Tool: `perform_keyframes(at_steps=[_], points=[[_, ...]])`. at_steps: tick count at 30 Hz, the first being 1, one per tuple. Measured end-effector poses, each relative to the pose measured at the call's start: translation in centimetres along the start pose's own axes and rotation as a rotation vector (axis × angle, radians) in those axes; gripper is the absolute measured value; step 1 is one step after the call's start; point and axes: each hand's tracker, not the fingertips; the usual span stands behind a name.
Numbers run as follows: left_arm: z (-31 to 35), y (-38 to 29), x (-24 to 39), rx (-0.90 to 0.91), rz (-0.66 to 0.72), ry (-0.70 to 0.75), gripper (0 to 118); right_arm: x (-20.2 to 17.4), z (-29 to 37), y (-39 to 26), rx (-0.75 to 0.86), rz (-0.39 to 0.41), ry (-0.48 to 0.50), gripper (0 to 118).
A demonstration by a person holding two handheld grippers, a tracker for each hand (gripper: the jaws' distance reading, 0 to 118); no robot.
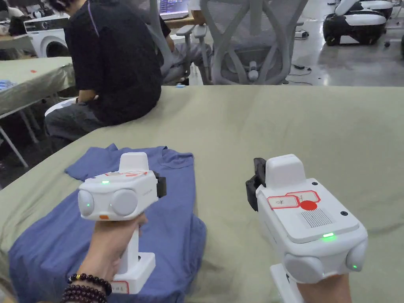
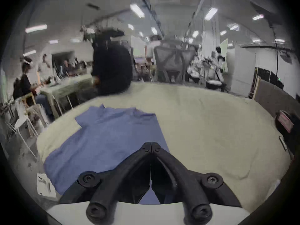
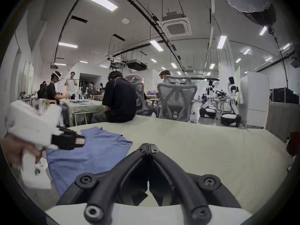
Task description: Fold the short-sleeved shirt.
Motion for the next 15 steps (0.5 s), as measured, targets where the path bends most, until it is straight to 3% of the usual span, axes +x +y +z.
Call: perform_keyframes(at_steps=[2, 3, 4, 5, 6, 8, 13, 15], points=[[-3.2, 0.8, -0.4, -0.021, -0.106, 0.017, 30, 0.2, -0.5, -0.5, -0.01, 0.002, 0.006, 0], [-4.7, 1.0, -0.6, -0.049, -0.141, -0.018, 54, 0.1, -0.5, -0.5, -0.013, 0.001, 0.01, 0], [-6.3, 1.2, -0.8, -0.098, -0.162, -0.036, 90, 0.2, -0.7, -0.7, -0.018, -0.001, 0.012, 0], [-7.5, 1.2, -0.8, -0.156, -0.143, -0.061, 112, 0.2, -1.0, -1.0, -0.026, -0.001, 0.01, 0], [-8.6, 1.1, -1.0, -0.189, -0.12, -0.081, 118, 0.2, -1.3, -1.2, -0.031, 0.0, 0.009, 0], [-10.7, 0.9, -1.6, -0.218, -0.069, -0.102, 112, 0.1, -2.0, -1.8, -0.047, -0.002, 0.01, 0], [-15.0, -0.3, -2.6, -0.255, -0.107, -0.032, 111, 0.0, -3.6, -3.6, -0.073, -0.01, 0.028, 0], [-16.3, -1.2, -2.8, -0.332, -0.113, -0.034, 104, -0.2, -3.8, -3.8, -0.091, 0.001, 0.028, 0]])
